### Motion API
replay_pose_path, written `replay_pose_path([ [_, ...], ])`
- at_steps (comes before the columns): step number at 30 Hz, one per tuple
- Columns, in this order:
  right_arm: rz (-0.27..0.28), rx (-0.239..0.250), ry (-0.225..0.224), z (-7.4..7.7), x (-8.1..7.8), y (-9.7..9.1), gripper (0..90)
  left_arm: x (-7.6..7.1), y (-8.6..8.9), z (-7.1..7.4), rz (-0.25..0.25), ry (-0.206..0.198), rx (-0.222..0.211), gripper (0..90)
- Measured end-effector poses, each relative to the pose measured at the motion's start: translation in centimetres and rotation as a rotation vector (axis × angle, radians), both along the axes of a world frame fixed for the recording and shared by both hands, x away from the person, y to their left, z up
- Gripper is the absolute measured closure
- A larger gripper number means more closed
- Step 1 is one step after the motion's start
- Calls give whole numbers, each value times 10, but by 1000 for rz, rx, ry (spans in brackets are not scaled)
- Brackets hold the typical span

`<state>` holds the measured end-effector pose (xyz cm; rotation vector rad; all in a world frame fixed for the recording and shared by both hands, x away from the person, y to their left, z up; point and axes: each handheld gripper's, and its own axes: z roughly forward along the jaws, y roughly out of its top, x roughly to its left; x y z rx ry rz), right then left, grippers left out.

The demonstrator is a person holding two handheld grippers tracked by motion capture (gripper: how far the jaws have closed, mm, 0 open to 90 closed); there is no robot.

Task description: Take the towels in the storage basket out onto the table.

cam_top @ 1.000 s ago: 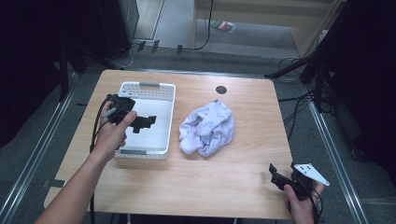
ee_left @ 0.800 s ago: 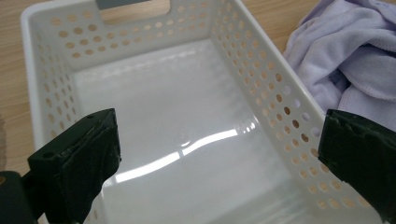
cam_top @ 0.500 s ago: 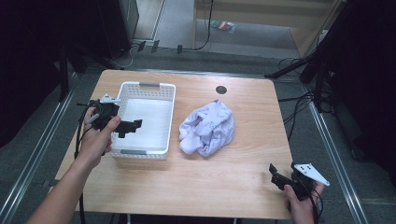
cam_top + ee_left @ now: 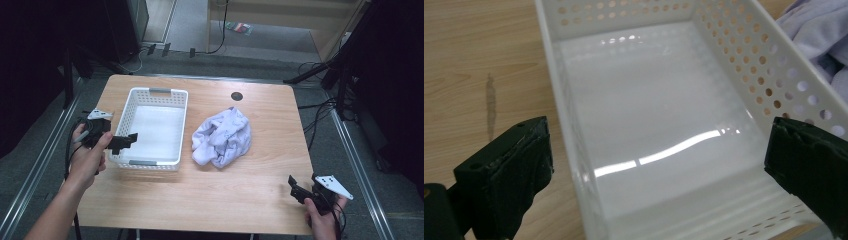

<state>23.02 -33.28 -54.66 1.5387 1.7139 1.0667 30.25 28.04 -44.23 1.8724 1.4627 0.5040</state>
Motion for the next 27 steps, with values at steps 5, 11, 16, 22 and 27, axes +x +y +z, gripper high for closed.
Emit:
replay_pose_path([
  [5,2,-2,-1,0,0,0,136,-13,13,-6,19,-20,-18,0],
  [11,0,-4,2,0,0,0,136,-32,24,-15,44,-72,-21,0],
  [16,-1,-2,3,0,0,0,136,-45,36,-23,74,-111,-60,0],
  [22,-1,-2,3,0,0,0,136,-61,51,-31,94,-158,-94,0],
  [27,0,-4,1,0,0,0,136,-74,63,-46,150,-203,-102,0],
])
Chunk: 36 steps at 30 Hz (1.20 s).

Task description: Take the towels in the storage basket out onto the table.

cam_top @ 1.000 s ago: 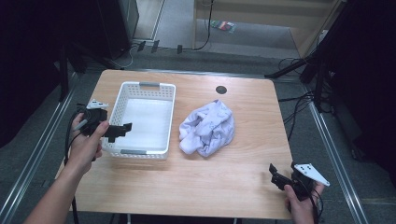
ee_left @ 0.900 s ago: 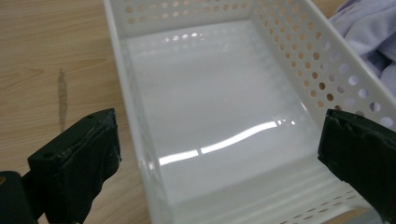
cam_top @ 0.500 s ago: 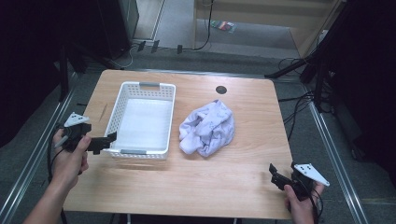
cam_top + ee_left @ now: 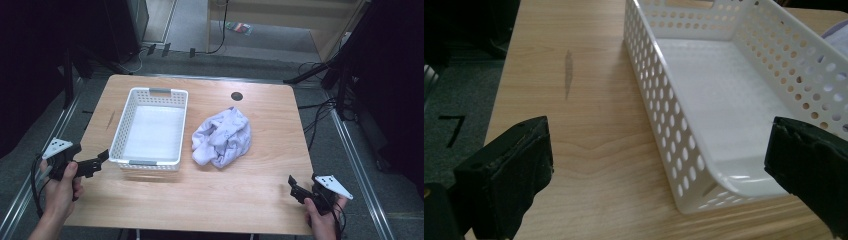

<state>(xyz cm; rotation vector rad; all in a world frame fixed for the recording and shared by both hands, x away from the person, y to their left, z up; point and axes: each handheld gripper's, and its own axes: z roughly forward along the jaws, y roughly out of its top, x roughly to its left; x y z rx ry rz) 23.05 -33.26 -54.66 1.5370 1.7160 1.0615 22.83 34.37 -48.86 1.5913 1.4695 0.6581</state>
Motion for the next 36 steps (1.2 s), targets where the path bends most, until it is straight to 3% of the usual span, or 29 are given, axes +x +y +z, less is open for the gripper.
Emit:
replay_pose_path([
  [6,1,-5,4,0,0,0,136,-13,14,-22,24,-6,-42,0],
  [9,-2,-4,6,0,0,0,136,-18,18,-30,39,-11,-13,0],
  [13,0,-4,8,0,0,0,136,-19,26,-48,76,11,18,0],
  [15,-1,-4,9,0,0,0,136,-18,28,-57,88,28,10,0],
  [18,-3,0,10,0,0,0,136,-18,28,-56,103,6,21,0],
  [27,-5,-2,13,0,0,0,135,-14,15,-62,107,37,130,0],
  [36,-3,4,10,0,0,0,136,-12,16,-63,108,54,122,0],
])
